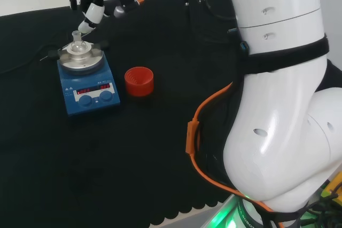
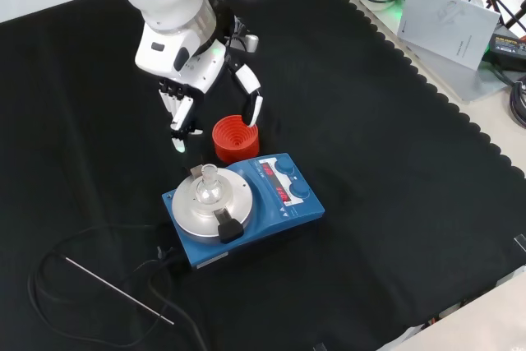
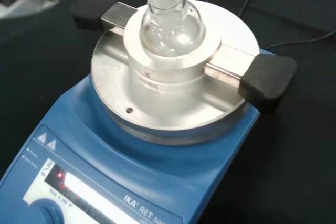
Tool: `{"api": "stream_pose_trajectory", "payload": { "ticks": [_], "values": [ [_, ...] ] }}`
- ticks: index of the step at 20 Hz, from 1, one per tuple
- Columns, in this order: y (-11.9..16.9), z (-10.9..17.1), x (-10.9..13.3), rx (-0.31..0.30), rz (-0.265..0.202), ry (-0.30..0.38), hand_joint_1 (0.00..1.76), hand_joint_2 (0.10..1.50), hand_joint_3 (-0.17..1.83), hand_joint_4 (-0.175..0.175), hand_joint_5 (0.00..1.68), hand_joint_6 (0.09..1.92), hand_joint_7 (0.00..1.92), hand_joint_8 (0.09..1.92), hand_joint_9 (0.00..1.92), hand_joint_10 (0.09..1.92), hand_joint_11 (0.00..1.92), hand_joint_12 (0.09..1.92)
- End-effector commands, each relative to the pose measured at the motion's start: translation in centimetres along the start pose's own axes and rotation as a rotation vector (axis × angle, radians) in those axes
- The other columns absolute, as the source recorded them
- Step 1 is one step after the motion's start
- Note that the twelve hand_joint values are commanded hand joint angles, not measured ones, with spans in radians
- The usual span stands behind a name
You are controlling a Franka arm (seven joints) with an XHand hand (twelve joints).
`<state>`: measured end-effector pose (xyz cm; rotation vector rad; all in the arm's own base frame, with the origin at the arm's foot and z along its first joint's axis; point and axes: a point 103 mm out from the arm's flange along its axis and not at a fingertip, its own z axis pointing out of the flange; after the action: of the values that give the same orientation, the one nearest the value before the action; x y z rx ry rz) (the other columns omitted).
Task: Turn on the heater.
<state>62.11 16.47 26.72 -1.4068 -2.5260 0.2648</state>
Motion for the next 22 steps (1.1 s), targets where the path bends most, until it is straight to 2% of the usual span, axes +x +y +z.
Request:
{"api": "stream_pose_trajectory", "payload": {
  "ticks": [1, 7, 10, 19, 20, 22],
  "values": [
    [-1.3, -0.6, -0.8, -0.008, 0.02, -0.001, 0.75, 0.37, 0.84, -0.171, 0.22, 0.84, 0.87, 1.01, 1.08, 0.81, 1.24, 1.21],
    [-1.9, -0.7, -0.8, -0.022, 0.017, 0.007, 0.75, 0.38, 0.84, -0.172, 0.22, 0.83, 0.87, 1.01, 1.08, 0.8, 1.24, 1.21],
    [-3.8, -1.3, -0.7, -0.035, 0.022, 0.017, 0.75, 0.38, 0.84, -0.173, 0.22, 0.84, 0.87, 1.01, 1.09, 0.8, 1.24, 1.21],
    [-9.1, -1.3, 0.4, -0.025, 0.079, 0.044, 0.77, 0.39, 0.85, -0.172, 0.26, 0.85, 0.88, 1.0, 1.08, 0.8, 1.18, 1.23],
    [-9.9, -1.3, 0.5, -0.027, 0.089, 0.047, 0.8, 0.39, 0.85, -0.169, 0.26, 0.85, 0.89, 1.0, 1.08, 0.8, 1.17, 1.24],
    [-11.4, -1.1, 0.7, -0.025, 0.11, 0.051, 0.95, 0.42, 0.91, -0.149, 0.24, 0.86, 0.95, 0.97, 1.1, 0.79, 1.16, 1.25]
  ]
}}
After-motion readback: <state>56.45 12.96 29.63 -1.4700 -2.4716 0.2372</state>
